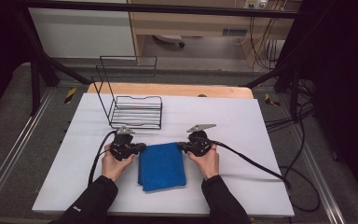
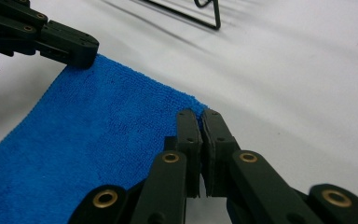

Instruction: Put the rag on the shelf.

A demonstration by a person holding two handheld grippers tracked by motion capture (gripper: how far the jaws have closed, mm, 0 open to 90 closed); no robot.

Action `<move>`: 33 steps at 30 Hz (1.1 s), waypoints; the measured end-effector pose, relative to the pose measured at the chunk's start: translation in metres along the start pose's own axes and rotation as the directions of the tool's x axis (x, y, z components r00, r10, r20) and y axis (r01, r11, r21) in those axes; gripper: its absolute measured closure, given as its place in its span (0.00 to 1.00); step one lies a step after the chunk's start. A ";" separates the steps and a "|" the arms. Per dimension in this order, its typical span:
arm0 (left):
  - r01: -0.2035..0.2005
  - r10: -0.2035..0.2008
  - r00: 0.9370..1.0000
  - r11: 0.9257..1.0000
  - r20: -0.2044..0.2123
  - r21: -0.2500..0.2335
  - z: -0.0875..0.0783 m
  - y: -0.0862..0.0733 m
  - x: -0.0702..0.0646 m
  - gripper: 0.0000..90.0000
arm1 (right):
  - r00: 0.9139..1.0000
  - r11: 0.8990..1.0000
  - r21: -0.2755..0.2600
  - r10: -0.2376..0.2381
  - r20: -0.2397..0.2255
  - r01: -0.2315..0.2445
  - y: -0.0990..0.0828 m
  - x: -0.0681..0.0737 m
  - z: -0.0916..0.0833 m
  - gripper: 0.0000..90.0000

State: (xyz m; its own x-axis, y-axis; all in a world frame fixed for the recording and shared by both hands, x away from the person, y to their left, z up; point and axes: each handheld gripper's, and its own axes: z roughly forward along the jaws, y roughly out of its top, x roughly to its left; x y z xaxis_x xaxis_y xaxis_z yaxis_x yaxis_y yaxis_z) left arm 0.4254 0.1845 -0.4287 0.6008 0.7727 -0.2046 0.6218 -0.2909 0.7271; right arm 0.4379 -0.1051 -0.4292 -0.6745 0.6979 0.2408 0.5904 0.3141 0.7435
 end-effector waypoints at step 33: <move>-0.034 0.045 0.998 0.978 0.049 -0.207 -0.053 0.012 -0.023 0.96 | 0.998 0.976 -0.210 -0.058 -0.017 0.053 0.007 0.024 -0.054 0.97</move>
State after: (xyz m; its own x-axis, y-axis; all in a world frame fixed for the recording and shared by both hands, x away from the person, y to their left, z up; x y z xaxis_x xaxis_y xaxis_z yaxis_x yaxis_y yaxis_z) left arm 0.3924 0.1936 -0.3806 0.6517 0.7306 -0.2037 0.4839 -0.1936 0.8534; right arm 0.4020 -0.1210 -0.3841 -0.7150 0.6673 0.2083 0.4476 0.2082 0.8696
